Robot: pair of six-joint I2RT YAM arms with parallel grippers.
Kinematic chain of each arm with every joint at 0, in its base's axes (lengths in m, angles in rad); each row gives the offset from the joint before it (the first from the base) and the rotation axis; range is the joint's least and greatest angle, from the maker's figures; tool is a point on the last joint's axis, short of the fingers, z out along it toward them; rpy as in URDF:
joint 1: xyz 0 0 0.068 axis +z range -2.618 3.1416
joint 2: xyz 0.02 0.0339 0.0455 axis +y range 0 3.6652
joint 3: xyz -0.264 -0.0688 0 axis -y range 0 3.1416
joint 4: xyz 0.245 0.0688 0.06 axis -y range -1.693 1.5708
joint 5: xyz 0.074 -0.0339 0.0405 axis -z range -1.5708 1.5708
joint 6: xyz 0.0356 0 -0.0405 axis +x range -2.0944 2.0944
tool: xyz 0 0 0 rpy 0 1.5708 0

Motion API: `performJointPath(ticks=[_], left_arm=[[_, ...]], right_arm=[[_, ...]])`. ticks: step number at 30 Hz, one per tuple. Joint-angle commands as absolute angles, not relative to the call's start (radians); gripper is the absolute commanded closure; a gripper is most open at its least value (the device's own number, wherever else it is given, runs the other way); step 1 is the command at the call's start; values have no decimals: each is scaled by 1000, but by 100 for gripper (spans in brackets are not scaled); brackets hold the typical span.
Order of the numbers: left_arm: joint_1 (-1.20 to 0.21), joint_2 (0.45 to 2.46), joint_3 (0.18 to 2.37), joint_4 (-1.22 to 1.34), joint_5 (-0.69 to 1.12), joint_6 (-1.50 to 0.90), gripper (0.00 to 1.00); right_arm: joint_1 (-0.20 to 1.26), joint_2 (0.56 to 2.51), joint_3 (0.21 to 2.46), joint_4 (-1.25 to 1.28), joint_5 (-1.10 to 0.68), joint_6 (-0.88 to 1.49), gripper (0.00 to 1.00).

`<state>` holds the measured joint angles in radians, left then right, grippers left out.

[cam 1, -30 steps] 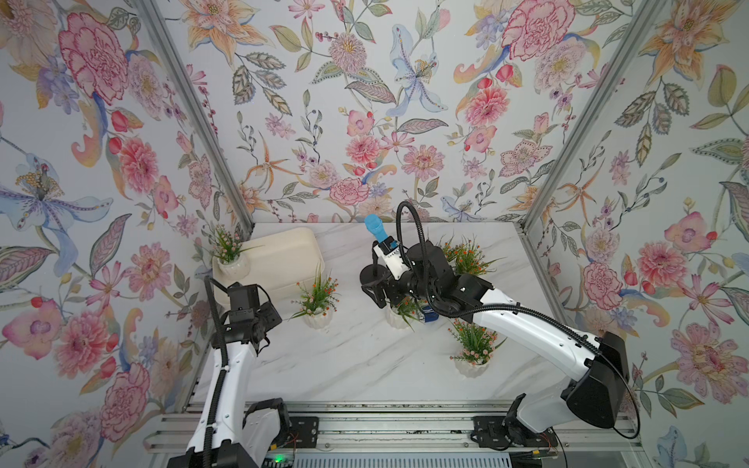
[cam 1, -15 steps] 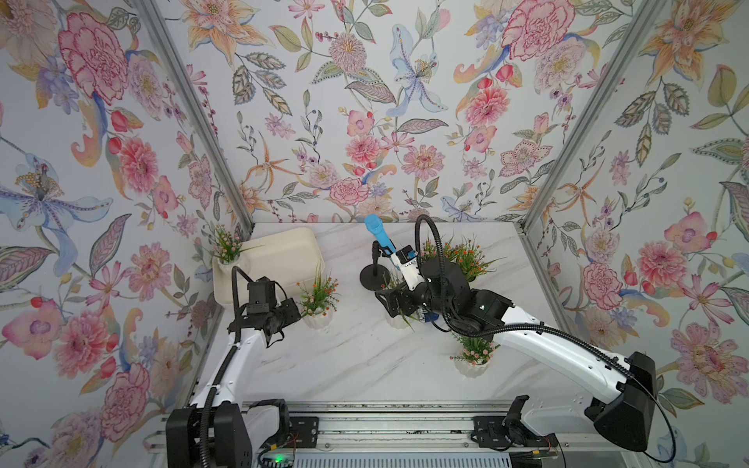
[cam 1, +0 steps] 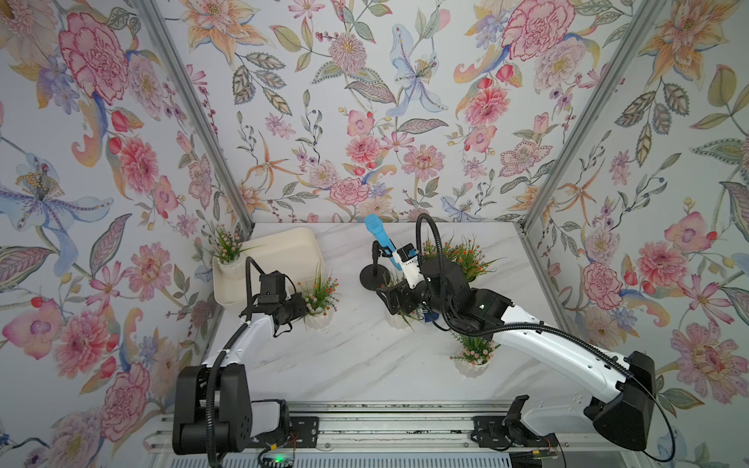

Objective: Put the potted gypsophila into the storage box
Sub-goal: Pick up the baby's breath potted plant from the center of the board.

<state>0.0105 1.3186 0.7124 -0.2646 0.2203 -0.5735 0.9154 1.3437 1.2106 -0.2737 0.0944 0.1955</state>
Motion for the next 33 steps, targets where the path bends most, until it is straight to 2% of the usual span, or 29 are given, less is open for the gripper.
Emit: performJointPath(ticks=[1, 6, 14, 25, 29, 33], left_arm=[[0, 1331, 743, -247, 237, -559, 47], [1, 1329, 725, -248, 204, -570, 52], [-13, 1332, 714, -246, 179, -590, 72], [-47, 1322, 692, -252, 136, -611, 89], [-47, 1320, 720, -282, 117, -586, 100], [-47, 1296, 760, -307, 96, -579, 100]], right_arm=[[921, 1369, 1253, -275, 117, 192, 0], [921, 1401, 1283, -275, 112, 174, 0], [920, 1472, 1347, -275, 81, 134, 0], [912, 1559, 1431, -275, 37, 100, 0], [910, 1586, 1458, -274, 26, 97, 0], [908, 1607, 1485, -273, 17, 97, 0]])
